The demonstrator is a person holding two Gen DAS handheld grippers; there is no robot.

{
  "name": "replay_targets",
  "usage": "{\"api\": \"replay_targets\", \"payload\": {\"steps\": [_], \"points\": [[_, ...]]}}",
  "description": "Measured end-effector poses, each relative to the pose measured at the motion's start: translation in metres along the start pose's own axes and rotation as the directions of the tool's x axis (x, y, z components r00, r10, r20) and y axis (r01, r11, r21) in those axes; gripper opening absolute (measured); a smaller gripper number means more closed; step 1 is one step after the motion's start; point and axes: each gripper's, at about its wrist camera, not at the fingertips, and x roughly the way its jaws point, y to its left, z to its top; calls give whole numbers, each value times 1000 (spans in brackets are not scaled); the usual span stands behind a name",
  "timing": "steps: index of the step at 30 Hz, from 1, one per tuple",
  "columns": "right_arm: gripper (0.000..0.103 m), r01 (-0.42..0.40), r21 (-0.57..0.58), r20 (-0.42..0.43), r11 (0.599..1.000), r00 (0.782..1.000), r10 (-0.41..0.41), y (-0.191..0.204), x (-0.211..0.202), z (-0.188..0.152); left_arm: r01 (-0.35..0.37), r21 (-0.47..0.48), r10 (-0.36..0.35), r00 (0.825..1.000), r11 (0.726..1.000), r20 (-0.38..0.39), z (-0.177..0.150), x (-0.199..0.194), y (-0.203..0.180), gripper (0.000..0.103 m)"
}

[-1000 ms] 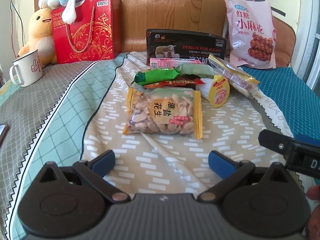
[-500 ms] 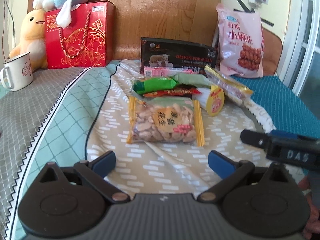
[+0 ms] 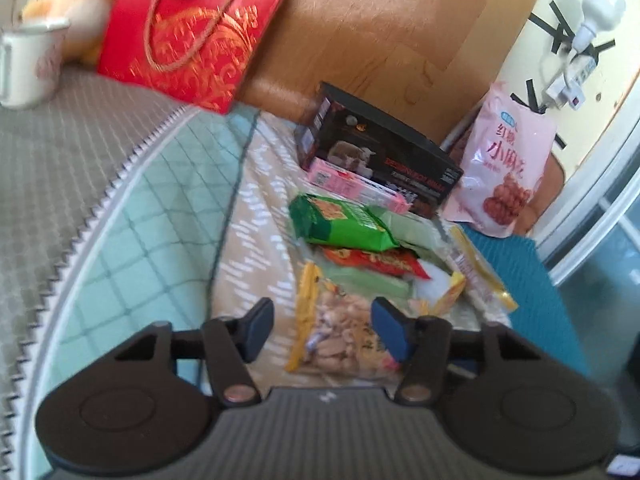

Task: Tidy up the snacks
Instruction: 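Close the left tool on the peanut bag and lift it, then carry the peanut bag into the black tin box and open the left tool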

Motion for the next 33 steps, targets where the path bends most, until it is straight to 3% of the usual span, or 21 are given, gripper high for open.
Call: {"api": "replay_targets", "payload": {"steps": [1,3,11,17,25,33], "points": [[45,-10,4,-9,1000,1000,10,0,4,1,13,-4,-13,1000,1000,-12,0,4,0,42],[40,-37,14,-20,999,999,38,0,8,2,4,2,-3,1000,1000,-17,-6,6,-4,43],[40,-39,-11,-34,999,999,39,-2,-7,-6,18,78,-15,999,997,-42,-30,-3,-29,39],[40,-39,12,-30,999,999,39,-20,-38,-26,119,118,-106,988,986,-109,-49,-4,-50,39],[40,-47,88,-23,995,998,50,-37,-75,-50,209,185,-176,968,960,-180,-73,-7,-76,39],[42,-111,70,-58,991,992,115,-35,-96,-66,237,345,-164,960,908,-228,-95,-22,-95,46]]}}
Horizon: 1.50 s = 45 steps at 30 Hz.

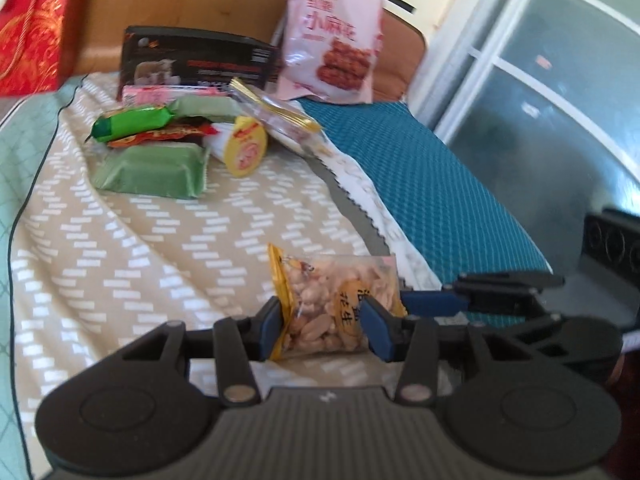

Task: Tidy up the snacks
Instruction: 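Carry the peanut bag into the black tin box and open the left tool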

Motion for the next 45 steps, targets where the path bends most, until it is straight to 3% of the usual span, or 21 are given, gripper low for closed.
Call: {"api": "replay_targets", "payload": {"steps": [3,7,11,17,20,21,22,23,25,30,36,41,45], "points": [[49,-24,-45,-6,999,1000,24,5,-3,-1,7,-3,-7,1000,1000,-2,0,-6,3,57],[57,-27,-122,15,992,999,29,10,-6,0,34,-68,-33,999,997,16,4,-15,18,62],[59,-20,-160,-14,987,1000,18,11,-1,2,63,-90,-61,998,994,18,9,-16,24,62],[60,-43,-150,-43,988,998,36,12,7,2,38,-38,-39,999,999,-29,8,-1,14,58],[61,-70,-161,-51,984,997,63,16,9,0,37,-28,-38,999,999,-28,6,0,12,52],[56,-64,-165,-47,984,997,57,17,8,0,39,-30,-40,999,999,-28,6,0,12,48],[42,-52,-163,-45,985,998,45,16,9,2,43,-36,-44,999,998,-28,8,-1,14,44],[35,-51,-153,-50,987,998,44,12,10,5,42,-39,-43,999,998,-28,10,-2,15,42],[35,-69,-140,-51,988,997,62,7,11,13,41,-37,-42,999,998,-24,20,-4,17,40],[35,-79,-195,22,978,996,85,3,15,60,15,-35,-13,998,999,61,77,-17,26,41],[35,-64,-176,179,982,979,95,-23,33,168,-65,-60,76,976,996,202,195,-17,43,43],[35,42,-193,199,980,980,-2,-44,89,235,-159,-124,182,961,979,206,269,31,87,45],[35,169,-267,177,949,976,-124,-56,144,242,-193,-190,222,965,962,141,289,82,127,44]]}}
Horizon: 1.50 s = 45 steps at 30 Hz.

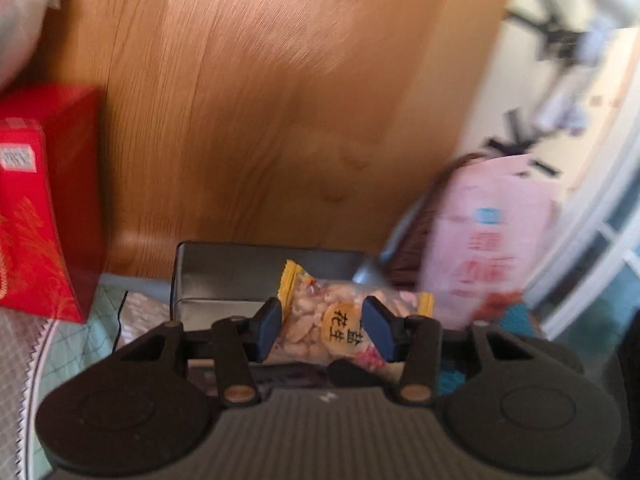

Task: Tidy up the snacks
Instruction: 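Carry the peanut bag into the black tin box and open the left tool, then grasp the clear red-labelled shredded snack bag with the left tool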

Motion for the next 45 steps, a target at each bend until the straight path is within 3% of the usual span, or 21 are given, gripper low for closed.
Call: {"api": "replay_targets", "payload": {"steps": [3,5,7,12,17,21,25,27,28,30,33,35,37,39,42,45], "points": [[35,64,-18,-26,998,998,-64,-3,22,-14,-54,-28,53,998,998,-22,-7,27,12,45],[39,77,-5,22,997,997,-77,-7,21,-18,-61,-48,59,997,997,-57,-11,39,19,49],[53,72,15,24,997,997,-72,-9,16,-21,-55,-69,51,997,996,-61,-15,37,24,49],[52,77,53,67,996,995,-80,-10,-17,-19,-34,-69,33,999,997,-15,-26,0,24,51],[52,122,99,109,988,985,-132,-28,-86,-5,-16,-33,16,1000,999,-2,-30,-48,9,52],[52,176,118,248,977,948,-200,-42,-169,54,19,7,-20,999,1000,45,-25,-92,-14,55],[53,94,208,469,974,864,-183,-62,-283,111,33,81,-41,994,996,99,-40,-131,-41,65],[53,79,173,519,982,840,-159,-65,-319,120,31,104,-41,995,994,91,-55,-138,-48,65],[54,88,159,516,983,842,-159,-66,-329,116,37,102,-45,996,994,78,-62,-136,-48,65],[54,86,137,438,987,888,-138,-69,-323,96,60,76,-62,998,995,33,-75,-127,-46,65],[54,57,138,212,989,973,-86,-71,-263,31,86,17,-85,995,996,-51,-91,-101,-41,62],[54,18,165,66,986,997,-29,-66,-219,-17,106,-27,-108,988,994,-112,-101,-83,-39,62],[53,-41,224,-56,974,997,55,-65,-176,-65,121,-56,-129,980,991,-153,-113,-73,-39,62],[53,-95,323,-125,942,982,142,-69,-141,-98,116,-59,-125,975,991,-181,-123,-62,-42,62],[53,-157,440,-135,884,962,238,-79,-106,-121,104,-71,-117,969,992,-216,-130,-44,-44,62],[54,-191,504,-135,843,946,295,-85,-85,-125,92,-73,-106,969,993,-225,-132,-33,-45,46]]}}
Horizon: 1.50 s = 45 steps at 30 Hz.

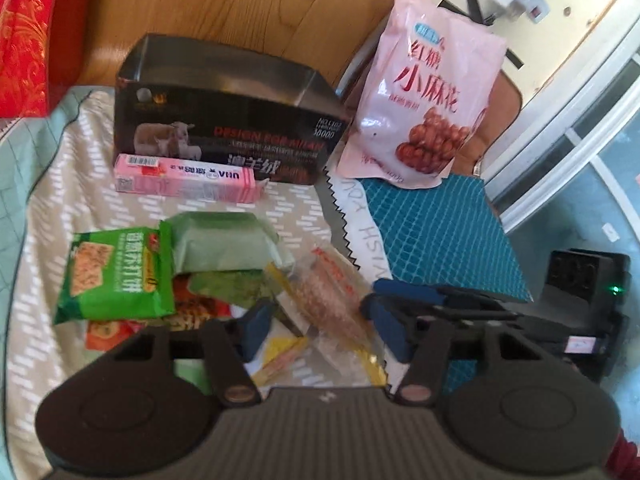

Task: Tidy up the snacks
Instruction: 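Grasp the clear red-labelled shredded snack bag with the left tool, then carry the shredded snack bag into the black tin box and release it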

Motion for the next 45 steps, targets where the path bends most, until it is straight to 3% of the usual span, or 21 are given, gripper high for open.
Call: {"api": "replay_targets", "payload": {"steps": [2,4,11,17,26,32,35,41,45], "points": [[53,-47,57,7,997,999,47,-3,-5,-6,-38,13,38,999,999,-6,1,6,-1,37],[49,-82,88,15,993,997,81,-6,-6,-9,-11,-2,11,1000,1000,-6,1,6,3,29],[41,-112,17,11,994,994,112,32,-28,-47,21,72,-22,999,997,23,-23,-33,-5,27],[41,-160,-73,-95,984,984,153,76,-30,-79,11,137,-14,1000,991,18,-85,-76,6,28],[43,-224,-211,-188,952,964,185,129,-8,-97,-45,-36,47,998,998,43,-131,-103,63,36],[52,-169,-374,-174,912,979,110,147,-10,-107,-18,-80,23,997,997,69,-136,-113,76,46],[62,-126,-435,-147,892,987,68,149,-16,-112,1,-75,5,997,997,83,-135,-113,74,52],[65,-98,-422,-139,901,989,43,145,-7,-113,19,-50,-16,997,999,74,-128,-103,64,51],[64,-100,-403,-168,910,985,34,145,4,-118,15,-34,-13,999,999,43,-130,-94,62,40]]}}
